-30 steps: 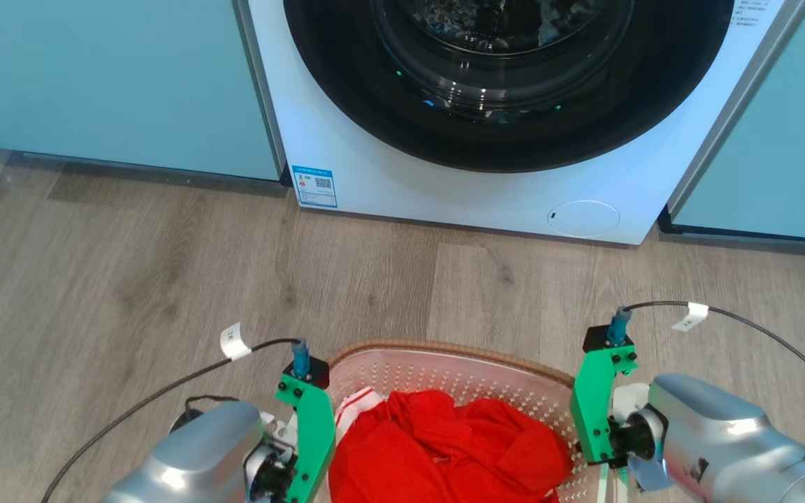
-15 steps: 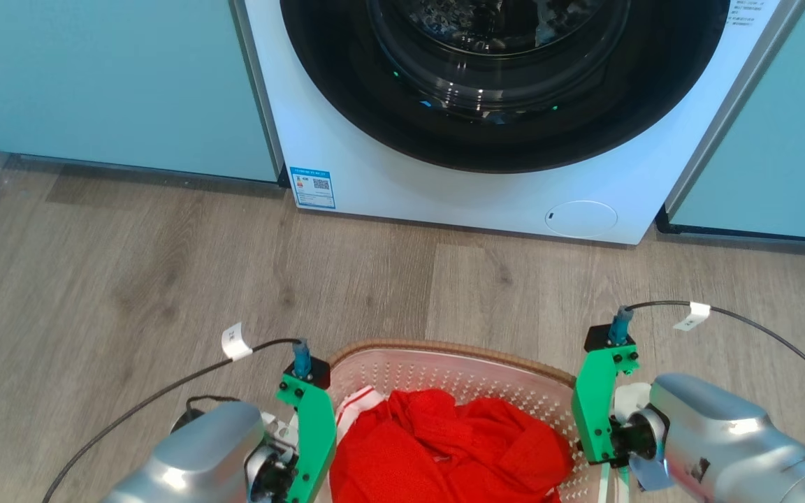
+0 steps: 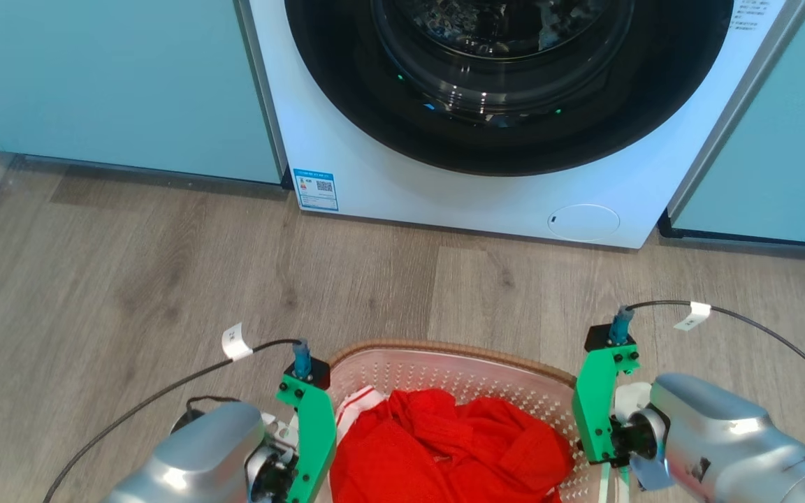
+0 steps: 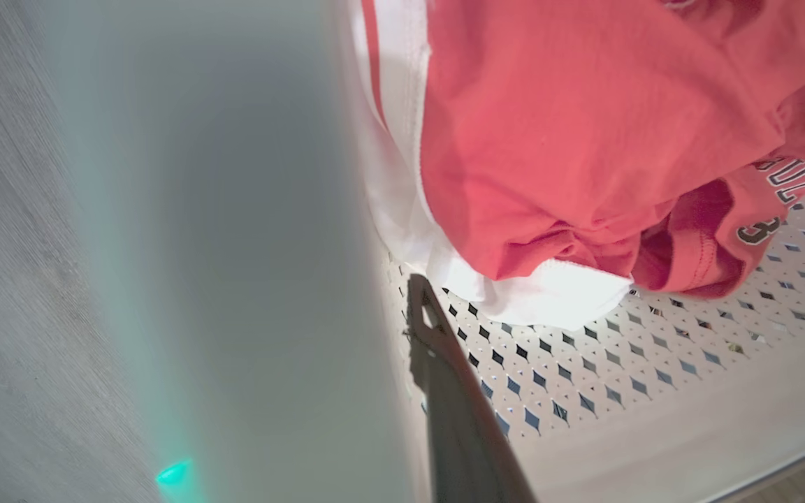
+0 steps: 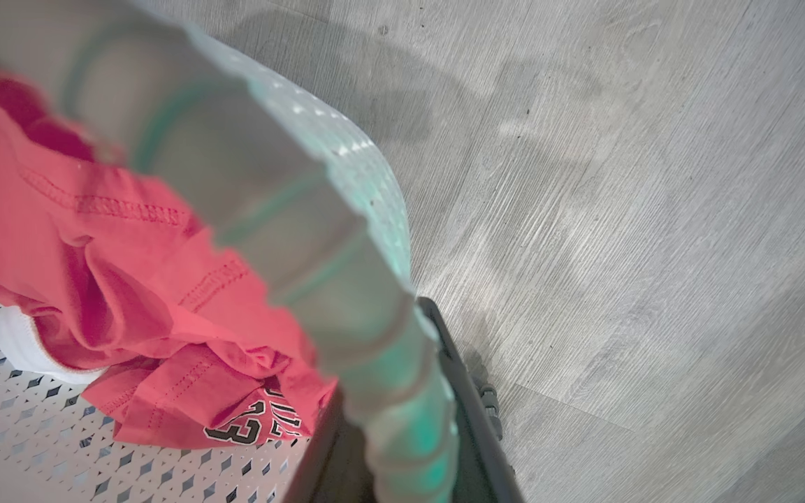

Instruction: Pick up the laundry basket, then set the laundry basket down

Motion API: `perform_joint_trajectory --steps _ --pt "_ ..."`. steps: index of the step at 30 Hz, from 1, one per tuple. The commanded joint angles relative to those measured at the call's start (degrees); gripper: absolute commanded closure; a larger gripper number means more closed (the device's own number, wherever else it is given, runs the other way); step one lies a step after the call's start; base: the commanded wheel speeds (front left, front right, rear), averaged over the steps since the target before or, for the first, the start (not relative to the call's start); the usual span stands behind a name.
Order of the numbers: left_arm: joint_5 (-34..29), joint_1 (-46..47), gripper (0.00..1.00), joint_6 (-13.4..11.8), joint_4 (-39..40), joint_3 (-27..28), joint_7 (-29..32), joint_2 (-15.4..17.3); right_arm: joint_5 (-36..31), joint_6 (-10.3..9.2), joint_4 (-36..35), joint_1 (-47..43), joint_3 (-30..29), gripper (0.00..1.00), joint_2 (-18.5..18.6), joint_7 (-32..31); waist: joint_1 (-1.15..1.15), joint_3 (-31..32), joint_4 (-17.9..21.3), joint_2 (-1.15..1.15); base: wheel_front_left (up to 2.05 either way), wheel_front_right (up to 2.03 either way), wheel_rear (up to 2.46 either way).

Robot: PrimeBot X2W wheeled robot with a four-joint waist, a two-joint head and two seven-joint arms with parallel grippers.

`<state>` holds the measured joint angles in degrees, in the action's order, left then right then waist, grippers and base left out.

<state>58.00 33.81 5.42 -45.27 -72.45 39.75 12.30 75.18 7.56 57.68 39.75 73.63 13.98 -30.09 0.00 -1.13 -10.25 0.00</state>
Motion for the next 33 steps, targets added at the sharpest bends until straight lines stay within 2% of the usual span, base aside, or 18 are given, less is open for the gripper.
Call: perform_joint_trajectory --steps 1,33 --pt "-0.33 1.51 1.0 2.06 3.02 -0.9 0.18 -1.75 -1.02 -0.08 -0.97 4.19 -0.29 1.0 0.38 1.41 0.0 0.05 -0.03 0.0 0.0 0.0 0.0" --pt "-0.19 1.34 1.0 2.07 2.7 -0.9 0.15 -1.76 -1.43 -0.08 -0.76 4.01 -0.27 1.0 0.56 0.9 0.0 0.25 -0.22 0.0 0.0 0.0 0.0"
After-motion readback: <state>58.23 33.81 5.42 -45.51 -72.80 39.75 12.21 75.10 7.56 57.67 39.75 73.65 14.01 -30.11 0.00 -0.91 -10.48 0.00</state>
